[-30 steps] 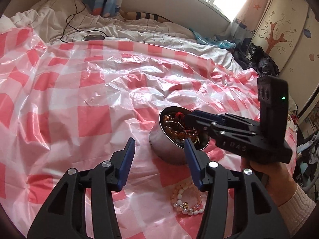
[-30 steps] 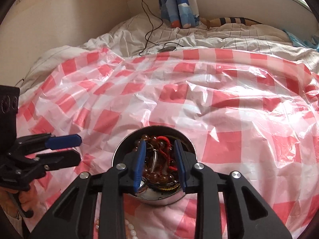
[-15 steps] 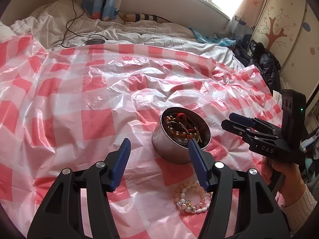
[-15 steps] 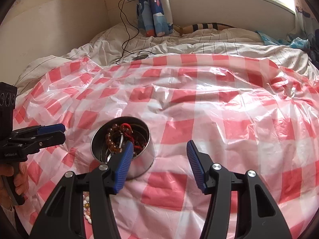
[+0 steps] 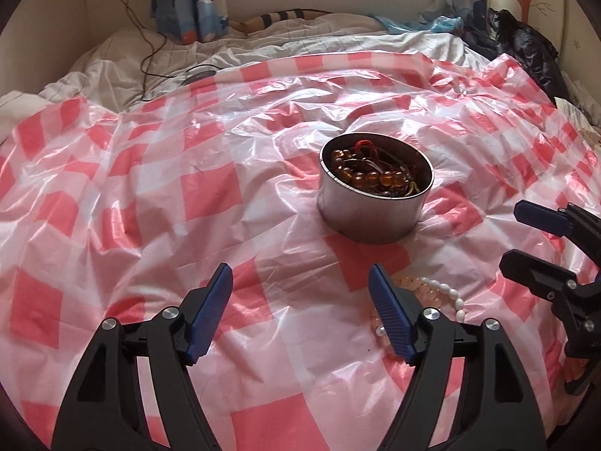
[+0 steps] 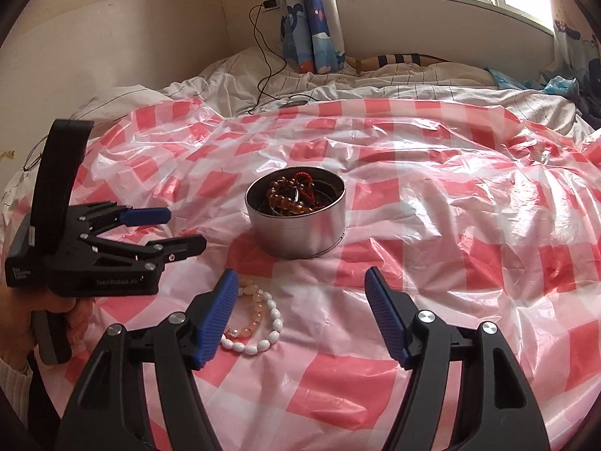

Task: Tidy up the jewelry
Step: 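Move both open grippers to the white and pale pink bead bracelets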

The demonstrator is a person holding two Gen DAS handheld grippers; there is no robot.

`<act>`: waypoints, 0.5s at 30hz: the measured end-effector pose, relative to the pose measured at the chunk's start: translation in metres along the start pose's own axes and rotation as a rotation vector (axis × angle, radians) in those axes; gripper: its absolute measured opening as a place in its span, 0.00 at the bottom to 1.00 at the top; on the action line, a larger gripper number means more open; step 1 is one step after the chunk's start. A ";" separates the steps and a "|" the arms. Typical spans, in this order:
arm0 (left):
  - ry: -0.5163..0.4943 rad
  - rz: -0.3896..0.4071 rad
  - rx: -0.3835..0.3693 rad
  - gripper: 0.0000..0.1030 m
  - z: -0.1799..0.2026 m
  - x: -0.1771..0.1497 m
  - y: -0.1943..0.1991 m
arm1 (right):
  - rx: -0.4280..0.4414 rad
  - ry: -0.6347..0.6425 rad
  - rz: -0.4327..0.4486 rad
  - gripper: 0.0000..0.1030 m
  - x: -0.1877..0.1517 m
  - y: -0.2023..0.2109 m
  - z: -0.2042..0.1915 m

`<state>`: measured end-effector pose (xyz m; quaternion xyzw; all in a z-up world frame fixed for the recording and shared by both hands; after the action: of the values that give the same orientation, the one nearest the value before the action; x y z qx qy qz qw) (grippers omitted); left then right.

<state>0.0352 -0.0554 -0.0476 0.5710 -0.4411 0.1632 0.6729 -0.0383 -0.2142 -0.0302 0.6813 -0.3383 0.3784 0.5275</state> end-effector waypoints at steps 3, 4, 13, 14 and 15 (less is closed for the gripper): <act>-0.021 0.010 0.040 0.71 -0.001 -0.001 0.003 | 0.002 -0.013 0.011 0.68 0.002 -0.001 -0.004; -0.026 0.022 0.061 0.75 -0.002 -0.001 0.006 | -0.001 -0.005 0.012 0.69 0.003 -0.001 -0.005; -0.027 0.062 0.115 0.85 -0.008 0.009 0.006 | -0.024 -0.018 0.003 0.72 0.003 -0.007 0.000; -0.033 0.063 0.116 0.85 -0.007 0.010 0.006 | -0.021 -0.023 -0.001 0.72 0.003 -0.008 0.000; -0.039 0.065 0.113 0.86 -0.006 0.011 0.005 | -0.017 -0.026 -0.002 0.72 0.002 -0.009 0.000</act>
<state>0.0399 -0.0516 -0.0356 0.5964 -0.4625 0.1984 0.6253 -0.0295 -0.2128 -0.0323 0.6819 -0.3476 0.3660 0.5294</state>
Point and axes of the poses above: each gripper's, at about its wrist camera, not at the fingertips, and y roughly against the way its jaws point, z to its right, x to its top, the point moved 4 cm from there along -y, roughly the way its jaws point, and after that the axes turned 13 degrees about z, right-handed, at the moved point
